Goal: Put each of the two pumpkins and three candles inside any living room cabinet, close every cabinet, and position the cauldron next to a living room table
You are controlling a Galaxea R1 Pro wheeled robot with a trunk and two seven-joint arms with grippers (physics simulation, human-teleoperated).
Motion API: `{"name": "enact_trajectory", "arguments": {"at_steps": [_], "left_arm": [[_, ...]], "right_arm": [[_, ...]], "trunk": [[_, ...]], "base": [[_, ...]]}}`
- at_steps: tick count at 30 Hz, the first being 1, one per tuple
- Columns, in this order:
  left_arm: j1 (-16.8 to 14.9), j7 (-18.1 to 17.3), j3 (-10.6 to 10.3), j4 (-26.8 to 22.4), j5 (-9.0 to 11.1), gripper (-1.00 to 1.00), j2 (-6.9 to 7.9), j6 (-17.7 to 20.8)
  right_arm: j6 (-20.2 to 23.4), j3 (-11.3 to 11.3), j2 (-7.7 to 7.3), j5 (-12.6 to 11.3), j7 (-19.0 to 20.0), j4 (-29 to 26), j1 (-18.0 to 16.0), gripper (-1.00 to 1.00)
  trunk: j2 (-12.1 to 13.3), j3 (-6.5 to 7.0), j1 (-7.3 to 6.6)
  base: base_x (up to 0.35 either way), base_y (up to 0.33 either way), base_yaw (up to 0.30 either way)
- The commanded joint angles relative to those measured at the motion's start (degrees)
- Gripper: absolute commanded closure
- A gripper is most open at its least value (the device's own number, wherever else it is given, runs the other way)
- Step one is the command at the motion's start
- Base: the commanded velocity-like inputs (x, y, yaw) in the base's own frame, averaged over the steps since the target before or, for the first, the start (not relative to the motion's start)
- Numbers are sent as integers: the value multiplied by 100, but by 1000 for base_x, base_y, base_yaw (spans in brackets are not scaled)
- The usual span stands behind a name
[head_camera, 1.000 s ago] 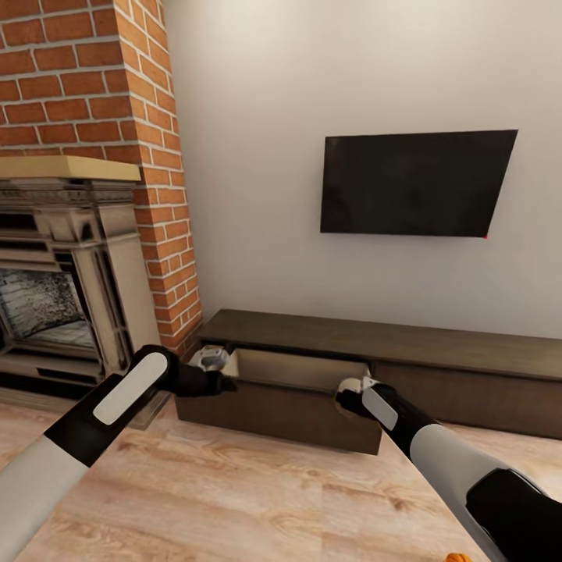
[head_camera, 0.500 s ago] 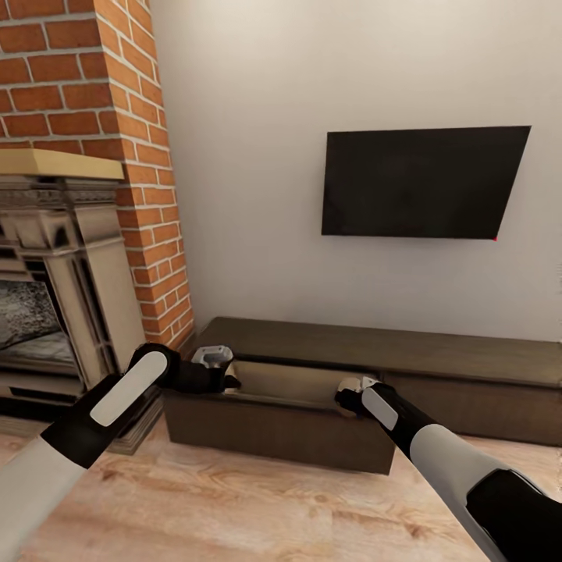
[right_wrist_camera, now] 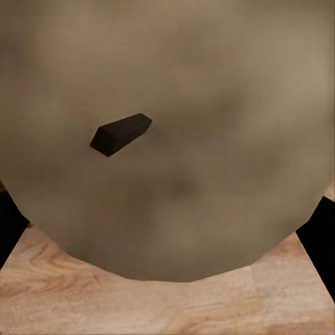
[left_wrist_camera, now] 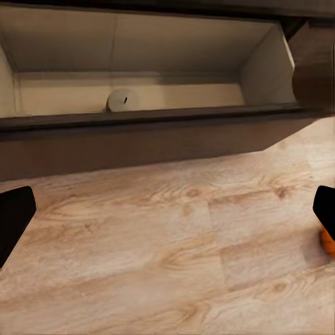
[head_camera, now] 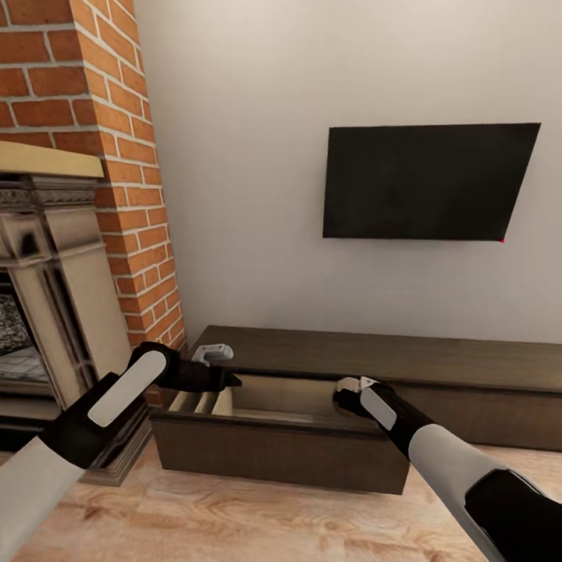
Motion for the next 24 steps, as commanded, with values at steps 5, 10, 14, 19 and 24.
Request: {"name": "enact_trajectory", "arguments": {"at_steps": [5, 10, 14, 19, 24], "left_arm": [[-4, 39, -14, -249, 72, -100, 5, 0], [-4, 16, -222, -746, 533, -100, 5, 0], [-13, 8, -558, -952, 1493, -100, 7, 0], [-20, 4, -639, -1007, 1964, -100, 56, 0], [-21, 5, -651, -1005, 2065, -100, 71, 0]], "right_arm": [[16, 43, -1, -40, -47, -17, -5, 100], [16, 40, -24, -40, -51, -16, -6, 100], [16, 36, -31, -46, -57, -13, -6, 100], [23, 35, -40, -48, -67, -9, -10, 100], [28, 35, -43, -48, -85, 23, -12, 100]], "trunk": [[-3, -7, 2], [-3, -7, 2], [-3, -7, 2], [-3, -7, 2], [-3, -7, 2]], "base": [[269, 186, -2], [160, 94, 0], [37, 20, 0], [9, 5, 0], [57, 1, 0]]}}
